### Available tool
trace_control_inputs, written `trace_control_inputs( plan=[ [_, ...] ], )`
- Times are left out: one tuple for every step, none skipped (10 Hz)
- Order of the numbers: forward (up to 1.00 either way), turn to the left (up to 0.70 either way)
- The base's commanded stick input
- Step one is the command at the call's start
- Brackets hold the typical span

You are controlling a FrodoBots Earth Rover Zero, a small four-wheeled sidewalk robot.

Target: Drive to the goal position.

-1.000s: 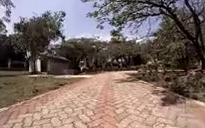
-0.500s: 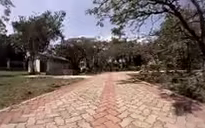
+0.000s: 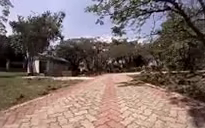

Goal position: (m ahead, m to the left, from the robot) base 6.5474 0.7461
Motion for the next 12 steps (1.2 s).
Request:
trace_control_inputs(
  plan=[
    [0.70,0.00],
    [0.70,0.00],
    [0.70,0.00],
    [0.70,0.00],
    [0.70,0.00],
    [0.70,0.00],
    [0.70,0.00],
    [0.70,0.00],
    [0.70,0.00],
    [0.70,0.00],
    [0.70,0.00],
    [0.70,0.00]
  ],
)
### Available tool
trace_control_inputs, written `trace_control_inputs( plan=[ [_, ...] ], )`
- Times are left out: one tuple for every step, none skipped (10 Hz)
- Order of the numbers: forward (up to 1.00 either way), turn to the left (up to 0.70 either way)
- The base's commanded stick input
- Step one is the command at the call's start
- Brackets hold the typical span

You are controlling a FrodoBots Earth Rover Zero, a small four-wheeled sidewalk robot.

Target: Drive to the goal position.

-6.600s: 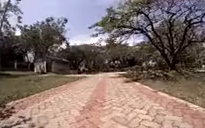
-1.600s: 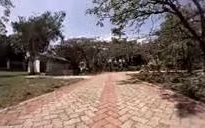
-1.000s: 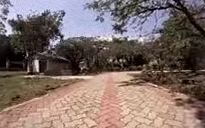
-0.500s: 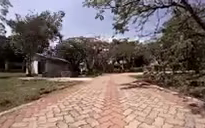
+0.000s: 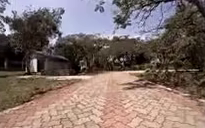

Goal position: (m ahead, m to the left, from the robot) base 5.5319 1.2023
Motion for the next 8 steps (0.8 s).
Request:
trace_control_inputs(
  plan=[
    [0.70,0.00],
    [0.70,0.00],
    [0.70,0.00],
    [0.70,0.00],
    [0.70,0.00],
    [0.70,0.00],
    [0.70,0.00],
    [0.70,0.00]
  ],
)
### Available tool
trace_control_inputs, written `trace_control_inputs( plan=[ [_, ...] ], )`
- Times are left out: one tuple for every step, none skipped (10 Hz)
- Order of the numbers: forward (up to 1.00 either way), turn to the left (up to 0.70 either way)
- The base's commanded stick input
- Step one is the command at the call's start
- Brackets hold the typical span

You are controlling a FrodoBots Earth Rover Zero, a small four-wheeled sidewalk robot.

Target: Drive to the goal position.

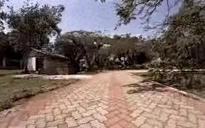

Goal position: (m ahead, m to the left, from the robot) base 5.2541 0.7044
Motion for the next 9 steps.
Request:
trace_control_inputs(
  plan=[
    [0.70,0.00],
    [0.70,0.00],
    [0.70,0.00],
    [0.70,0.00],
    [0.70,0.00],
    [0.70,0.00],
    [0.70,0.00],
    [0.70,0.00],
    [0.70,0.00]
  ],
)
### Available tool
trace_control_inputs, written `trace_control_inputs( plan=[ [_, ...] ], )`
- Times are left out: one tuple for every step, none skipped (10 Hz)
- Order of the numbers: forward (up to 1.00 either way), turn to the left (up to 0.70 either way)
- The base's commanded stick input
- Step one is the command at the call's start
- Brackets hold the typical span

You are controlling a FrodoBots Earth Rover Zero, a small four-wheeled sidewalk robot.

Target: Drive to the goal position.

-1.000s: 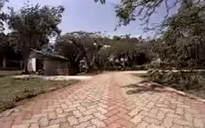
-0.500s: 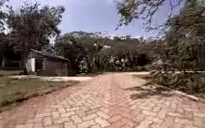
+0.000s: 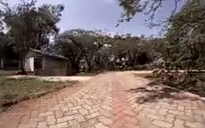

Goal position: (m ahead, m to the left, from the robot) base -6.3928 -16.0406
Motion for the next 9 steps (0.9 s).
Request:
trace_control_inputs(
  plan=[
    [0.70,0.00],
    [0.70,0.00],
    [0.70,0.00],
    [0.70,0.00],
    [0.70,0.00],
    [0.70,0.00],
    [0.70,0.00],
    [0.70,0.00],
    [0.70,0.00]
  ],
)
